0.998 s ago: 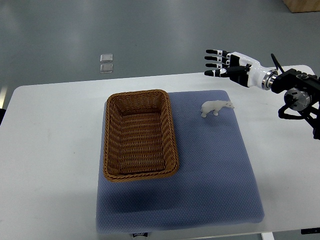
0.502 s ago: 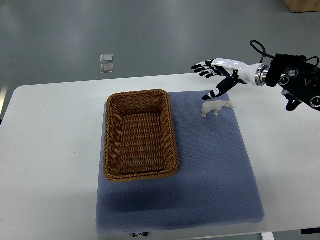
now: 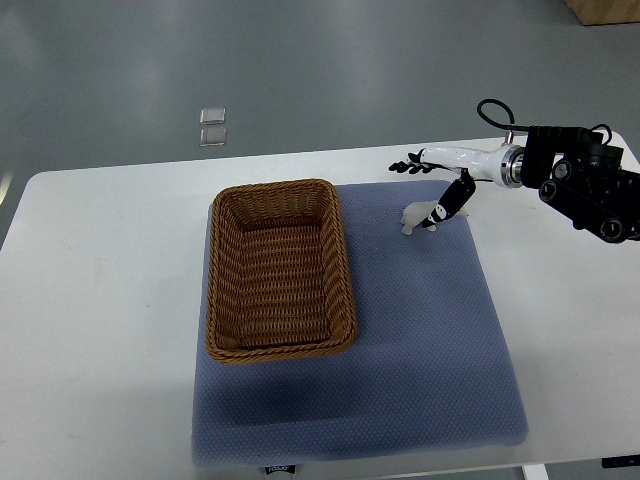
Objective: Place white bear in brown basket with right hand
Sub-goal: 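Lower the right hand over the bear and close fingers around it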
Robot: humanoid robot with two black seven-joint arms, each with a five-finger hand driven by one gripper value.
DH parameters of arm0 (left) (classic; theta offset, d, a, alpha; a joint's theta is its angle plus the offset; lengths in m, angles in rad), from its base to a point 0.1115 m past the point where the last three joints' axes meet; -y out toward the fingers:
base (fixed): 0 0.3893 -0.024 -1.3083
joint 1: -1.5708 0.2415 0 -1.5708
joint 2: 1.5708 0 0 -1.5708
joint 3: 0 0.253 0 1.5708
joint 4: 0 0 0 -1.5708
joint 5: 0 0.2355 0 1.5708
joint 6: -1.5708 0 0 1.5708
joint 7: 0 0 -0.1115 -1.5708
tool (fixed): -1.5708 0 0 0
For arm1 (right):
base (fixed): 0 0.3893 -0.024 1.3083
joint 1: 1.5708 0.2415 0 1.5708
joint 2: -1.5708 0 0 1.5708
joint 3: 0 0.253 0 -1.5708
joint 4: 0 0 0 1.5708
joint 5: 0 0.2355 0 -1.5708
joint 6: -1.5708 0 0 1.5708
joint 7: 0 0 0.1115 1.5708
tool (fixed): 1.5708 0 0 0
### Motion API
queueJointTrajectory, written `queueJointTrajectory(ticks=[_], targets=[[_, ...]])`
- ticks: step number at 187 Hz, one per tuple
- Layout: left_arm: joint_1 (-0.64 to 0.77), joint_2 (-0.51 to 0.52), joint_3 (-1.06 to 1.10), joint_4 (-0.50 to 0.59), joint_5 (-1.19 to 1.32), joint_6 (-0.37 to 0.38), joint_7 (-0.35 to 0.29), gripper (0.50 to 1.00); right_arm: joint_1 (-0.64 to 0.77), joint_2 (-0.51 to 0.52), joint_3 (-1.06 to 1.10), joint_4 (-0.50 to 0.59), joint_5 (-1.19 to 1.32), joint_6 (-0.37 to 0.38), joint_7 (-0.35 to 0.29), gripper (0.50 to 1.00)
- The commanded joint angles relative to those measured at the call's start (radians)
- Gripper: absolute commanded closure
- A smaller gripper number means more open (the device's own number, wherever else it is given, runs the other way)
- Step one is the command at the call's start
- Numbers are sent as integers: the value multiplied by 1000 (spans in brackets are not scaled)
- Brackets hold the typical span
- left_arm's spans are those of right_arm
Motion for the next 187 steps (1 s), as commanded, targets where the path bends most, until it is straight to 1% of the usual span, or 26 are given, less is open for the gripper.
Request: queueJointTrajectory(ticks=[1, 23, 49, 73, 79, 82, 94, 103, 127, 130, 136, 143, 150, 166, 177, 187], targets=[[0, 0, 0, 0, 0, 0, 0, 500, -4, 2, -7, -6, -3, -7, -1, 576], [0, 0, 0, 0, 0, 0, 0, 500, -5, 5, -9, -10, -3, -15, -4, 579], [0, 0, 0, 0, 0, 0, 0, 500, -4, 36, -47, -55, -5, -50, -6, 587], [0, 0, 0, 0, 0, 0, 0, 500, -4, 55, -59, -78, -5, -56, -9, 599], [0, 0, 0, 0, 0, 0, 0, 500, -5, 59, -61, -79, -5, -56, -9, 613], [0, 0, 0, 0, 0, 0, 0, 500, -5, 60, -61, -81, -5, -56, -10, 630], [0, 0, 0, 0, 0, 0, 0, 500, -5, 62, -64, -87, -5, -56, -10, 650], [0, 0, 0, 0, 0, 0, 0, 500, -5, 63, -64, -90, -5, -56, -10, 685], [0, 0, 0, 0, 0, 0, 0, 500, -4, 65, -65, -90, -5, -56, -9, 720], [0, 0, 0, 0, 0, 0, 0, 500, -4, 65, -65, -90, -5, -56, -10, 738], [0, 0, 0, 0, 0, 0, 0, 500, -5, 65, -67, -90, -5, -56, -9, 752], [0, 0, 0, 0, 0, 0, 0, 500, -4, 65, -68, -90, -5, -55, -9, 758], [0, 0, 0, 0, 0, 0, 0, 500, -4, 65, -75, -90, -5, -56, -9, 775], [0, 0, 0, 0, 0, 0, 0, 500, -4, 65, -75, -90, -5, -55, -9, 781], [0, 0, 0, 0, 0, 0, 0, 500, -2, 63, -75, -90, -5, -55, -9, 826], [0, 0, 0, 0, 0, 0, 0, 500, -2, 63, -76, -90, -5, -55, -7, 848]])
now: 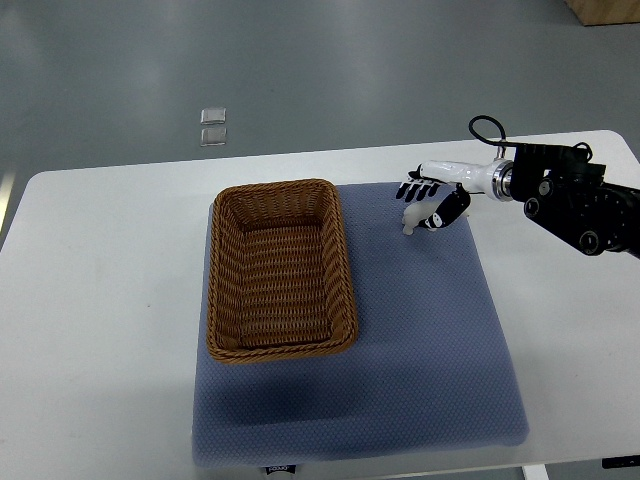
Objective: Place white bear in brown basket with right hand
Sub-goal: 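Lower the right hand over the bear and close fingers around it, then lift the bear and carry it over the wicker basket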
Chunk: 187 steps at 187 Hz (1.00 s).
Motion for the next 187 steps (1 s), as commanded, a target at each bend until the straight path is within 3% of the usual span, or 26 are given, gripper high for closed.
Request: queueJointTrajectory(ticks=[1, 24, 77, 139, 187], targets=[[0, 0, 0, 0, 0, 0, 0, 500, 1, -2, -2, 0, 0, 1, 2, 848], [0, 0, 0, 0, 0, 0, 0, 500, 3, -2, 0, 0, 0, 1, 2, 857], [0, 0, 0, 0, 0, 0, 0, 500, 5, -2, 0, 2, 0, 1, 5, 1000], [0, 0, 0, 0, 0, 0, 0, 500, 55, -3, 6, 15, 8, -1, 11, 1000], [0, 0, 0, 0, 0, 0, 0, 500, 161, -2, -2, 103, 9, 9, 51, 1000]])
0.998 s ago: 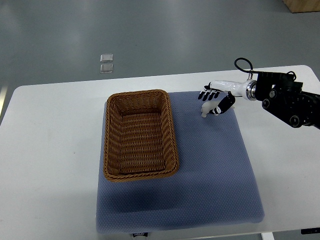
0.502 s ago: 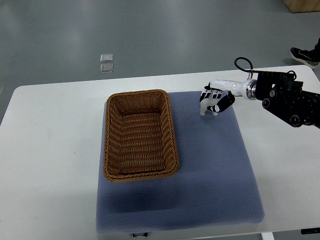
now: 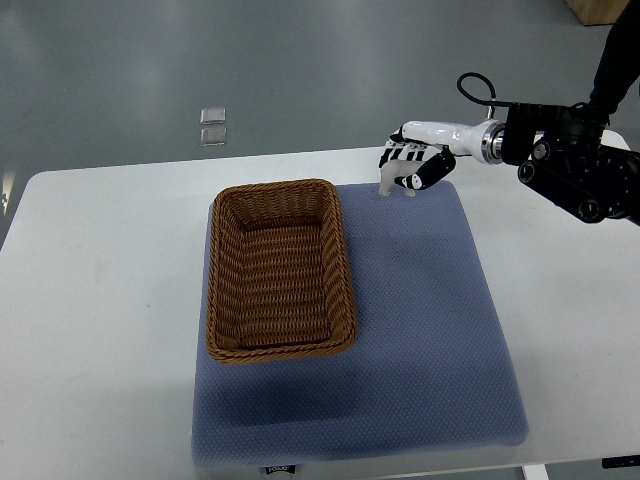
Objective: Place white bear in brown basket with right hand
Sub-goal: 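Lift the bear and carry it over the wicker basket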
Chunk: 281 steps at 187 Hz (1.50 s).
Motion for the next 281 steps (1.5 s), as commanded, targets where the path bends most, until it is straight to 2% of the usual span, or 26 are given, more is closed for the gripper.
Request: queueJointTrajectory(ticks=[1, 25, 48, 80, 121, 159, 270, 281], targets=[[0, 0, 0, 0, 0, 0, 0, 500, 38, 10, -9, 33, -8, 8, 14, 1000], [0, 0, 0, 0, 0, 0, 0, 500, 91, 24, -52, 51, -14, 10, 18, 1000], [0, 0, 0, 0, 0, 0, 0, 500, 131, 100, -113, 51, -15, -3, 40, 1000], [0, 0, 0, 0, 0, 0, 0, 500, 168, 223, -179, 51, -31, -55, 43, 1000], [0, 0, 0, 0, 0, 0, 0, 500, 161, 292, -196, 51, -49, -127, 54, 1000], [0, 0, 0, 0, 0, 0, 0, 500, 130, 300, -258, 51, -66, -167, 58, 1000], [0, 0, 0, 0, 0, 0, 0, 500, 42, 301, -258, 51, -68, -168, 58, 991], [0, 0, 0, 0, 0, 0, 0, 500, 35, 301, -258, 51, -68, -168, 57, 973]])
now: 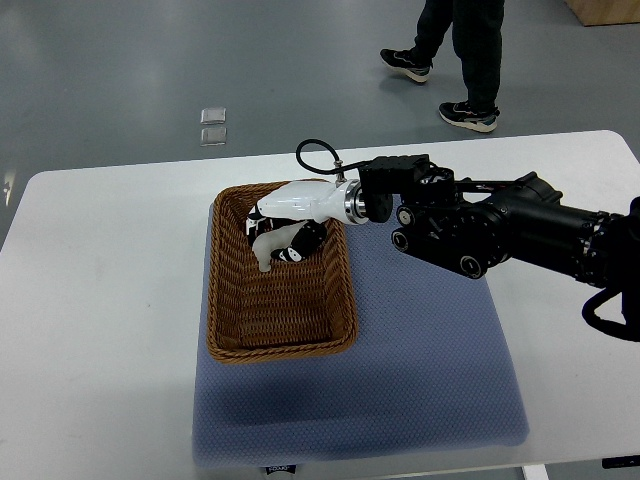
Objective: Place white bear in brown basket with right hand
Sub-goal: 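Lift the bear and carry it over the wicker basket, then lower the bear into the basket and open the right hand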
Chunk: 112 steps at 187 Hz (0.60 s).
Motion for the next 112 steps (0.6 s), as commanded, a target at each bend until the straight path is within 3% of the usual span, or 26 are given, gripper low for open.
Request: queueJointTrajectory(ticks=[1, 17, 25, 36, 52, 65, 90, 112], targets=[[0, 0, 0, 0, 0, 0, 0, 500, -12, 0, 0, 0, 0, 0, -2, 973], [0, 0, 0, 0, 0, 0, 0, 500, -20, 0, 0, -2, 0, 0, -3, 944], [0, 0, 0, 0, 0, 0, 0, 500, -23, 0, 0, -3, 0, 0, -3, 869], [0, 0, 0, 0, 0, 0, 0, 500, -24, 0, 2, -3, 3, 0, -5, 718], [0, 0, 0, 0, 0, 0, 0, 500, -24, 0, 11, -3, 14, 2, -6, 644], [0, 0, 0, 0, 0, 0, 0, 500, -21, -2, 18, -3, 21, 3, -6, 607], [0, 0, 0, 0, 0, 0, 0, 500, -13, -14, 35, -3, 33, 6, -3, 607], [0, 0, 0, 0, 0, 0, 0, 500, -13, -41, 118, -2, 145, 52, -6, 587]])
